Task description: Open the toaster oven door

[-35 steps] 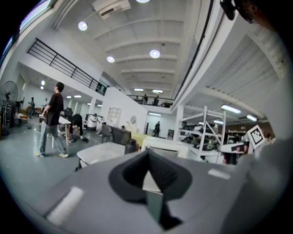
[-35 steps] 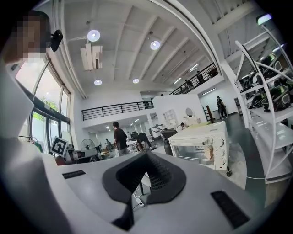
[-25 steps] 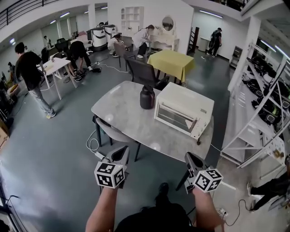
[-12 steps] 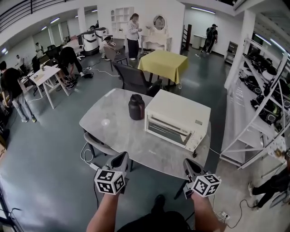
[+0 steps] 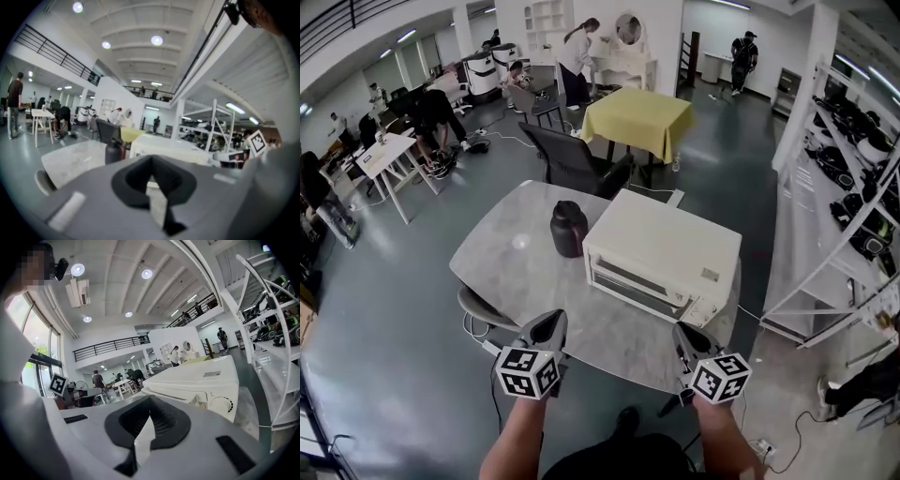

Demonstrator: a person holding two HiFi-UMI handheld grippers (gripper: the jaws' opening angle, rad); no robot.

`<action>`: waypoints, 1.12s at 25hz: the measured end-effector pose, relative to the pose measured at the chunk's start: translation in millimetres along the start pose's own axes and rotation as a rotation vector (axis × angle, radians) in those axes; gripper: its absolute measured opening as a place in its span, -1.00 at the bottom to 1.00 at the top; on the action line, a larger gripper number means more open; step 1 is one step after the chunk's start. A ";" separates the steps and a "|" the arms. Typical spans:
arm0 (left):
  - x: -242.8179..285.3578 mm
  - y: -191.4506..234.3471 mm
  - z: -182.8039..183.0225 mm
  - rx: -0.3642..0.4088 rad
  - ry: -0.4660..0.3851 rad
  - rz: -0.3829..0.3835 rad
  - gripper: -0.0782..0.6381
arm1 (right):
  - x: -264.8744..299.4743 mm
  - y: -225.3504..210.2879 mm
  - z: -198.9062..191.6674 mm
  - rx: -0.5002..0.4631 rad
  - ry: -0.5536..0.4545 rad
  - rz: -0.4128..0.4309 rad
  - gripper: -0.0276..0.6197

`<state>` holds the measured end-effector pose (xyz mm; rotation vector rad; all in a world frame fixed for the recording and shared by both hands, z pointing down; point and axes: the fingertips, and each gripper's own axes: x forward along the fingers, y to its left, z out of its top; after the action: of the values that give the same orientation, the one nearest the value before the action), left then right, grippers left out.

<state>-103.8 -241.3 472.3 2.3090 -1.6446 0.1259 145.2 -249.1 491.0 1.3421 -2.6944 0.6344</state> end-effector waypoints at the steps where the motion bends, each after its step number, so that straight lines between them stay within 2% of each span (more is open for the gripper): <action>1: 7.5 -1.1 0.9 -0.001 0.003 0.001 -0.76 | 2.4 -6.2 1.1 0.000 0.006 -0.006 -0.93; 7: 40.7 -15.1 12.7 0.021 0.006 -0.023 -0.76 | 8.7 -40.9 7.3 0.048 0.007 -0.047 -0.93; 14: 58.4 -3.8 16.1 0.011 0.007 -0.037 -0.76 | 19.4 -44.4 5.8 0.057 0.023 -0.072 -0.92; 20: 90.1 13.9 24.3 0.015 0.029 -0.119 -0.76 | 28.5 -46.7 16.8 0.070 0.004 -0.160 -0.88; 28: 130.5 30.0 26.2 0.061 0.062 -0.199 -0.70 | 42.0 -55.6 21.8 0.045 0.029 -0.328 -0.76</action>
<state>-90.2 -376.4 485.0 2.4727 -1.3911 0.2038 165.1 -318.8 499.5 1.7183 -2.3703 0.6736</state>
